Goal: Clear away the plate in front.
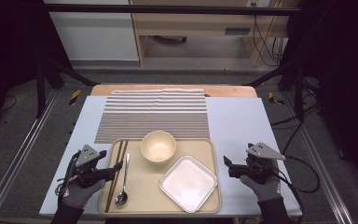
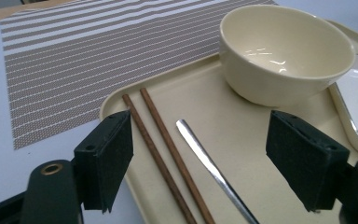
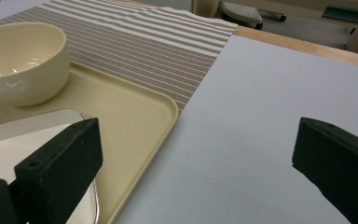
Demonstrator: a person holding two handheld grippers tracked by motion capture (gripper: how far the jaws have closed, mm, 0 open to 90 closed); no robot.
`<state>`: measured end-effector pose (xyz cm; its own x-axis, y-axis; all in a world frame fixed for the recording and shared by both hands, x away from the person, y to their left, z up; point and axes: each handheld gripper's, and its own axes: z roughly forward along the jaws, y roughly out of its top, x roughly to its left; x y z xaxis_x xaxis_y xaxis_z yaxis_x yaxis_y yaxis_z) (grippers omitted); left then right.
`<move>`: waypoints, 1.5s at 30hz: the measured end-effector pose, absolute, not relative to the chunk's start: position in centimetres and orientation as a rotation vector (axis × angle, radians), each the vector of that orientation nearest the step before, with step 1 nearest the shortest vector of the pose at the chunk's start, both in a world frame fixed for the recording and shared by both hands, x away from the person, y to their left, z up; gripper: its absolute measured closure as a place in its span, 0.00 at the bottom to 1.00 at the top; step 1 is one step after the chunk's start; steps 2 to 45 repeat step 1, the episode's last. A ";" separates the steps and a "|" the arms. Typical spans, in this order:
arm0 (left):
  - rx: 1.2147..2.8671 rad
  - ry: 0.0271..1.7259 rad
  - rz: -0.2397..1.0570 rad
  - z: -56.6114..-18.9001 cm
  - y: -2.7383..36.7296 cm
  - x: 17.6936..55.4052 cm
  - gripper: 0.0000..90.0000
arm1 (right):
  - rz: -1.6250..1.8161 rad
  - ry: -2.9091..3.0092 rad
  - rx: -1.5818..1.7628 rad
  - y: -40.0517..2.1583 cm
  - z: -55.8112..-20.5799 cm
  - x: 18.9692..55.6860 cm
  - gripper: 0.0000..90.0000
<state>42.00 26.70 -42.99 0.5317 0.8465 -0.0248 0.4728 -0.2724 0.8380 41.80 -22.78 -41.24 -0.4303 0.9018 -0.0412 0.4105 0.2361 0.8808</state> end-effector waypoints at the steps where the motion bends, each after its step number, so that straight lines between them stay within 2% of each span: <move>1: 1.916 1.085 0.556 -43.1 26.9 42.0 0.25 | 1.134 1.952 1.201 -22.8 -41.2 41.8 0.02; 45: 1.916 1.085 0.556 -43.1 26.9 42.0 0.25 | 1.134 1.952 1.201 -22.8 -41.2 41.8 0.02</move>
